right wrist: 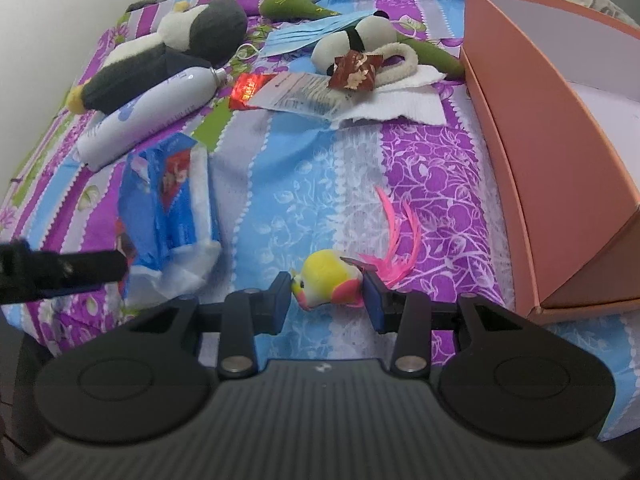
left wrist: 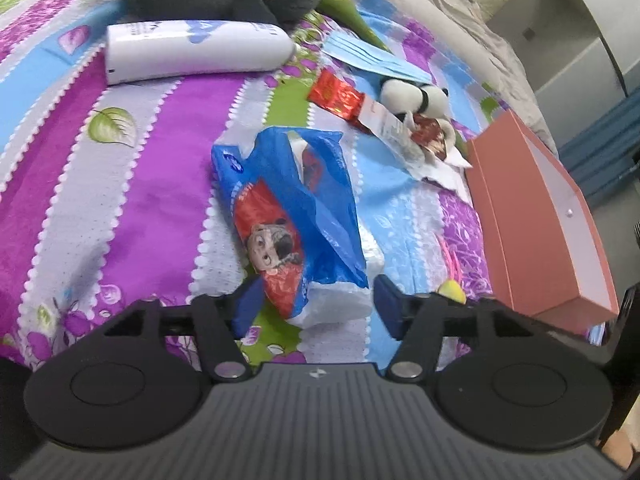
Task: Organize soft objects
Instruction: 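Grasp the blue plastic bag with the left gripper while the right gripper holds the bird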
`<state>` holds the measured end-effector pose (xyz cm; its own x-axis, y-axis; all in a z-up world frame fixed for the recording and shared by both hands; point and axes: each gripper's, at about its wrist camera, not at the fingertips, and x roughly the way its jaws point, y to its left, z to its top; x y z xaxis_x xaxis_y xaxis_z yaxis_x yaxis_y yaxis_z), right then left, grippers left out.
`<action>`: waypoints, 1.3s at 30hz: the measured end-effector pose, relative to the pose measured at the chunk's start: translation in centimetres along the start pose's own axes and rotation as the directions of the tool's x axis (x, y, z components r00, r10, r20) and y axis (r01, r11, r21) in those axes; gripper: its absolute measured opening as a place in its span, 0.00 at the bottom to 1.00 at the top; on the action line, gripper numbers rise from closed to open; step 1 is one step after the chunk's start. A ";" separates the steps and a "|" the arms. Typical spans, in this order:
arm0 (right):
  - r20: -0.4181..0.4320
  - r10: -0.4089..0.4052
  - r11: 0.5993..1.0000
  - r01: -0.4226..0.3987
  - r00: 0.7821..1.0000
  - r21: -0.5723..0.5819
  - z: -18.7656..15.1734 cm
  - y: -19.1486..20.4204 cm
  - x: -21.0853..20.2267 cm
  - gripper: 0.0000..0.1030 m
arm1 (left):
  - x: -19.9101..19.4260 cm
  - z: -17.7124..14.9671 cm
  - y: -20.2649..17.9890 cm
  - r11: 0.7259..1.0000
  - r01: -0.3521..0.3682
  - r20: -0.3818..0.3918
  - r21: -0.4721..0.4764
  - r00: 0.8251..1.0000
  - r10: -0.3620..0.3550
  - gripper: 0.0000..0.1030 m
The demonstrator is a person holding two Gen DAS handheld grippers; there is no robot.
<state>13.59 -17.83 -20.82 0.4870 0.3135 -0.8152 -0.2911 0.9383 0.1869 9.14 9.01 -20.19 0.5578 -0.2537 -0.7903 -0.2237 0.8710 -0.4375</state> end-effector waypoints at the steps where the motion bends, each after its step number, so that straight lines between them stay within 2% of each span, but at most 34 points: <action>1: -0.001 -0.001 1.000 0.001 1.000 -0.003 -0.1 0.0 0.0 0.41 | -0.1 0.0 0.1 1.000 -0.003 0.007 -0.007 1.000 0.003 0.69; 3: 0.006 -0.003 1.000 0.003 1.000 -0.013 -0.1 0.1 -0.2 0.41 | -0.5 -0.1 0.1 1.000 -0.011 0.020 -0.021 1.000 0.012 0.72; 11: 0.024 0.001 1.000 0.000 1.000 -0.018 -0.1 0.0 -0.8 0.41 | -1.3 0.2 -1.3 0.999 -0.031 0.097 -0.030 0.995 0.034 0.72; 16: 0.025 0.001 1.000 0.000 1.000 -0.019 -0.1 -0.1 -0.8 0.41 | -0.3 0.3 -2.4 0.998 -0.039 0.126 -0.049 0.991 0.045 0.72; 23: 0.019 0.008 1.000 -0.008 1.000 -0.021 -0.2 -0.4 -0.5 0.41 | 2.7 0.1 -4.1 0.994 -0.109 0.110 0.026 0.988 0.105 0.70; 29: 0.001 0.019 1.000 -0.019 1.000 -0.025 -0.4 -0.5 0.2 0.41 | 4.8 -0.3 -4.5 0.983 -0.166 0.087 0.072 0.983 0.160 0.51; 34: -0.009 0.019 0.999 -0.020 1.000 -0.040 -0.6 -0.3 0.8 0.42 | 5.7 -0.3 -3.8 0.977 -0.198 0.080 0.081 0.978 0.192 0.41; 36: -0.011 0.019 0.999 -0.020 1.000 -0.043 -0.6 -0.3 0.8 0.42 | 5.9 -0.3 -3.8 0.973 -0.208 0.085 0.098 0.976 0.200 0.28; 39: -0.009 0.020 0.999 -0.020 1.000 -0.043 -0.5 -0.3 0.8 0.42 | 6.0 -0.4 -4.0 0.969 -0.220 0.092 0.113 0.973 0.210 0.17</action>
<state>13.62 -17.95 -21.80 0.4739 0.3308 -0.8161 -0.3364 0.9245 0.1794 13.03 3.84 -23.32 0.5693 -0.0250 -0.8217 -0.2489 0.9474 -0.2013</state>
